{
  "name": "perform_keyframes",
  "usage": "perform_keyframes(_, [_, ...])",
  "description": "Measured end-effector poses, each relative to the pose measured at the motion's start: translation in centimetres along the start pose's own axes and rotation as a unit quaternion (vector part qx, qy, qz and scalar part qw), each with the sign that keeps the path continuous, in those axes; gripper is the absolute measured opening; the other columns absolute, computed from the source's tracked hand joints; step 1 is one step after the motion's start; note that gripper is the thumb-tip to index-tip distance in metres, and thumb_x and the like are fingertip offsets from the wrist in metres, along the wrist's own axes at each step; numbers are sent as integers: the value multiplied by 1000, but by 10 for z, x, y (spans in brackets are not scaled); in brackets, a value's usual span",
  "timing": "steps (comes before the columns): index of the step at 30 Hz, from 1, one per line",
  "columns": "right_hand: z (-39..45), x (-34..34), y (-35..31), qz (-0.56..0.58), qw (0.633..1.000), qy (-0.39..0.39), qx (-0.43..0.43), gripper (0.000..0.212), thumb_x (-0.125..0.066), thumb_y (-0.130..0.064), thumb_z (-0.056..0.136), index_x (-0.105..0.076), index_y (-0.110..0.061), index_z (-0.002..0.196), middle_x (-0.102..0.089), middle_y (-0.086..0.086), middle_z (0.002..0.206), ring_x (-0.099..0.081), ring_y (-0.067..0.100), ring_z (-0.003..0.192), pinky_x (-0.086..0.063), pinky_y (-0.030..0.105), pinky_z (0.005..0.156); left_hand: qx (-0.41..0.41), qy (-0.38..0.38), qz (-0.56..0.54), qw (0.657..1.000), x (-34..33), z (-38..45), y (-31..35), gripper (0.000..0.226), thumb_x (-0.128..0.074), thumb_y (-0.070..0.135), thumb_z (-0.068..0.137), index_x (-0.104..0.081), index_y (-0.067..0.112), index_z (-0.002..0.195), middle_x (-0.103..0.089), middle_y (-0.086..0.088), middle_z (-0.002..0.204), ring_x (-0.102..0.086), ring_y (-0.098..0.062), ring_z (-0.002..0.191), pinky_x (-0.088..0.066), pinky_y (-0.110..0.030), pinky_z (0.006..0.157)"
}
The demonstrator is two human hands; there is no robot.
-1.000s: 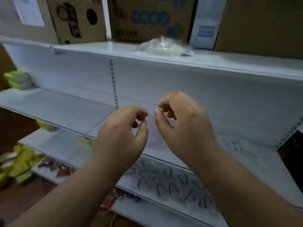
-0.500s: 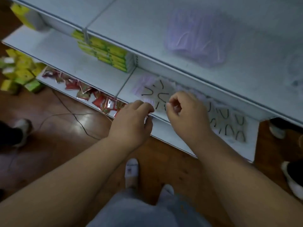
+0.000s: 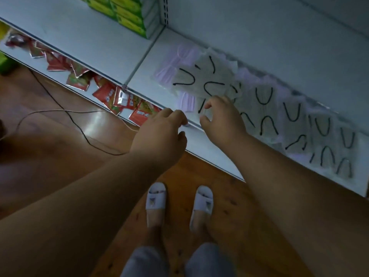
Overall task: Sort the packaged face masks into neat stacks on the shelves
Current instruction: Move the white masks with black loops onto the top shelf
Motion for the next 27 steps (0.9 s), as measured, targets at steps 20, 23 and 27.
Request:
perform_keyframes(20, [86,-24,70,-110,987,115,3,16,-58,-24,90,-62,-12,99,-66,11,96,-59,35,95,-47,39,75,303,-90,-515,797,-111,83,-44,60,-70,52,85,-56,17,131,-66,-3,119,-64,-23,111,-51,-43,99])
perform_keyframes(23, [50,-52,36,27,989,7,146,23,-54,-35,92,-65,-15,91,-62,5,84,-58,26,81,-51,43,69,343,-62,-631,693,-114,88,-45,53,-65,49,89,-60,8,122,-70,-10,113,-69,-27,104,-55,-42,93])
perform_keyframes(27, [47,-62,45,93,985,53,138,39,-38,-27,95,-67,-1,93,-62,17,101,-57,31,93,-49,42,79,437,8,-477,762,-109,83,-70,26,-66,17,91,-61,1,111,-68,-16,102,-69,-30,91,-59,-40,80])
Point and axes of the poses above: each hand's wrist, its own z-axis towards the middle knuckle, its own x-axis out of the back of the hand, y = z × x, the point moved 6 cm from there along z, towards the middle knuckle
